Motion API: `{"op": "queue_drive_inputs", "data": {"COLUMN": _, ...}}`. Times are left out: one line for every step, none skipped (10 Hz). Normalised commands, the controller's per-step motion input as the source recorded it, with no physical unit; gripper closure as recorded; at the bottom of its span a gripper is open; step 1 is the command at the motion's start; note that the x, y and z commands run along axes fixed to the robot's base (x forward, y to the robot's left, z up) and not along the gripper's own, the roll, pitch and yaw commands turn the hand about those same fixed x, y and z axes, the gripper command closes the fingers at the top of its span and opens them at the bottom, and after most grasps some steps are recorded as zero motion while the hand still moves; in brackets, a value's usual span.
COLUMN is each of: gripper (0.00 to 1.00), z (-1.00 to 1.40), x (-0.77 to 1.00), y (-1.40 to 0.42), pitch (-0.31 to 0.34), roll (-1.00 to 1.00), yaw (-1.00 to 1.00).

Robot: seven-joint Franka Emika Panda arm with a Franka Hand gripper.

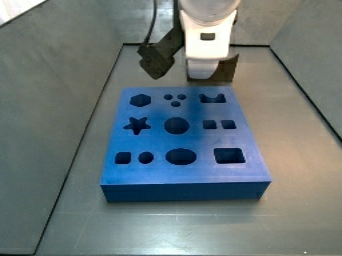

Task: Pick up the square-circle object. Move up. Place the square-circle object on the fixture. Regrasp the square-circle object. Rotate the square-circle object. Move to above the board. Insert the square-circle object.
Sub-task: Regrasp the square-circle object.

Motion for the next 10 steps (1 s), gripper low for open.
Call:
{"op": "queue_drive_inputs", "data": {"gripper": 0.0, "z": -0.04, "x": 0.78, "y": -0.01, "pitch": 0.129, "roll": 0.09, "yaw": -0.01}}
{"op": "queue_drive_inputs", "data": {"gripper": 0.0, "z": -0.03, "x": 0.68, "y": -0.01, "pitch": 0.141, "roll": 0.1, "yaw": 0.02}}
{"op": "queue_drive_inputs", "data": {"gripper": 0.0, "z": -0.03, "x": 0.63, "y": -0.01, "pitch": 0.144, "roll": 0.11, "yaw": 0.03}}
{"op": "queue_drive_inputs", "data": {"gripper": 0.0, "z": -0.03, "x": 0.53, "y": -0.01, "pitch": 0.147, "roll": 0.11, "yaw": 0.06}}
{"op": "queue_drive_inputs", "data": {"gripper": 0.0, "z": -0.03, "x": 0.47, "y": -0.01, "pitch": 0.145, "roll": 0.11, "yaw": 0.07}}
{"op": "queue_drive_inputs", "data": {"gripper": 0.0, "z": -0.03, "x": 0.4, "y": -0.02, "pitch": 0.143, "roll": 0.11, "yaw": 0.08}}
{"op": "queue_drive_inputs", "data": {"gripper": 0.0, "z": -0.03, "x": 0.34, "y": -0.02, "pitch": 0.144, "roll": 0.11, "yaw": 0.09}}
{"op": "queue_drive_inputs", "data": {"gripper": 0.0, "z": -0.02, "x": 0.26, "y": -0.02, "pitch": 0.14, "roll": 0.11, "yaw": 0.1}}
{"op": "queue_drive_inputs", "data": {"gripper": 0.0, "z": -0.02, "x": 0.2, "y": -0.03, "pitch": 0.136, "roll": 0.1, "yaw": 0.1}}
{"op": "queue_drive_inputs", "data": {"gripper": 1.0, "z": 0.0, "x": 0.0, "y": 0.0, "pitch": 0.0, "roll": 0.0, "yaw": 0.0}}
